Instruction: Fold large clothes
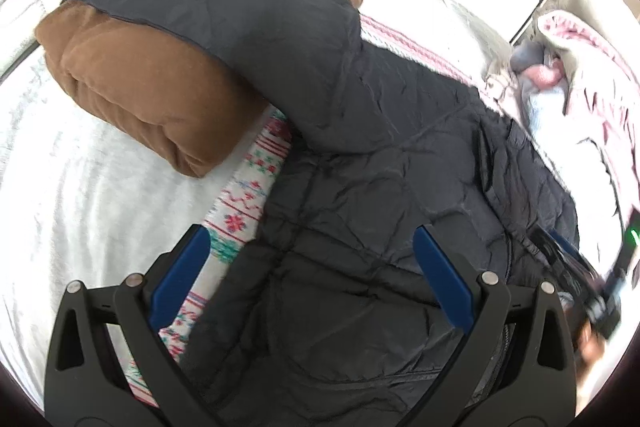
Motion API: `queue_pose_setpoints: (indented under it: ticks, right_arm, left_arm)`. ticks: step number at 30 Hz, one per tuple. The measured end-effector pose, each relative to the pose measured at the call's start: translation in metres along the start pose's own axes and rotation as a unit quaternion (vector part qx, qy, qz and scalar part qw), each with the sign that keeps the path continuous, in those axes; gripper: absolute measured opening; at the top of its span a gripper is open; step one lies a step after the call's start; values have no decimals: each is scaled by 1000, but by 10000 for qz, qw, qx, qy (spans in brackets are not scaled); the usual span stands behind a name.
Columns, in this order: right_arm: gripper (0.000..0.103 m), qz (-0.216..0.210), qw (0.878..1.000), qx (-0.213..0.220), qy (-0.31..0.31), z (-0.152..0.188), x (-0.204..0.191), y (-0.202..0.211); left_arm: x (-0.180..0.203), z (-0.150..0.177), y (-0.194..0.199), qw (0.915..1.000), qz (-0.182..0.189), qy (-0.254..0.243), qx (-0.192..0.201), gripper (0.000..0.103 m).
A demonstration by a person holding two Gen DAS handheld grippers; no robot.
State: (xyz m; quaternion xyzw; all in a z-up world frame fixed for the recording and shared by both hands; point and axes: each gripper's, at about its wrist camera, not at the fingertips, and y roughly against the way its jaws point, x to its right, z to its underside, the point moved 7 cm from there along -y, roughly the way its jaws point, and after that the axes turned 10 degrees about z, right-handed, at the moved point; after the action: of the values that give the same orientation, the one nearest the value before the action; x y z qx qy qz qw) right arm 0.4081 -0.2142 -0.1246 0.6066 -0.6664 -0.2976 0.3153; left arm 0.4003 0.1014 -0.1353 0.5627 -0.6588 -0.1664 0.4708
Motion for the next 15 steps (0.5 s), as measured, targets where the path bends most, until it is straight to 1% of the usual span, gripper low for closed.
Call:
queue_pose_setpoints:
  ticks: [1,2,3,4,5,6,8,9,10,13,15]
  right_arm:
    - [71,45,10000,-29,5,7,2,11]
    - [74,72,9998,-164,16,21,4,25]
    - [78,45,9995,-293,53,33,3,34]
    - [78,-85,9986,-498,151,50,3,45]
    - [78,-192,9980,-579,159,58,4,53]
    - [78,-308,9977,-600,14,70,10,64]
    - [83,-480,9962,-631,-370,88,22,76]
    - [88,-558,9943,-704,-571,98,27,77]
    - [90,-579,9931,-783,-652,105,29,76]
    - [89,-608,9924,-925,-531,126,27,71]
    - [89,-564,9923,-930,-589,127,36,67]
  left_arm:
    - [-5,-5,9,9999,62,70,101,101]
    - [-9,-8,15,9997,91,121,182,101]
    - [-17,-15,27,9991,112,221,345,101]
    - [-28,-22,39,9981,99,322,513,101]
    - [-38,-28,47,9970,62,413,647,101]
    - [-48,-33,55,9958,11,504,763,101]
    - [-74,-42,68,9919,-152,753,1008,101]
    - [-84,-45,72,9903,-215,854,1076,101]
    - [-98,-48,75,9883,-291,994,1117,101]
    - [-135,-59,82,9829,-358,1347,1202,101]
    - [-153,-70,91,9774,-386,1598,1333,101]
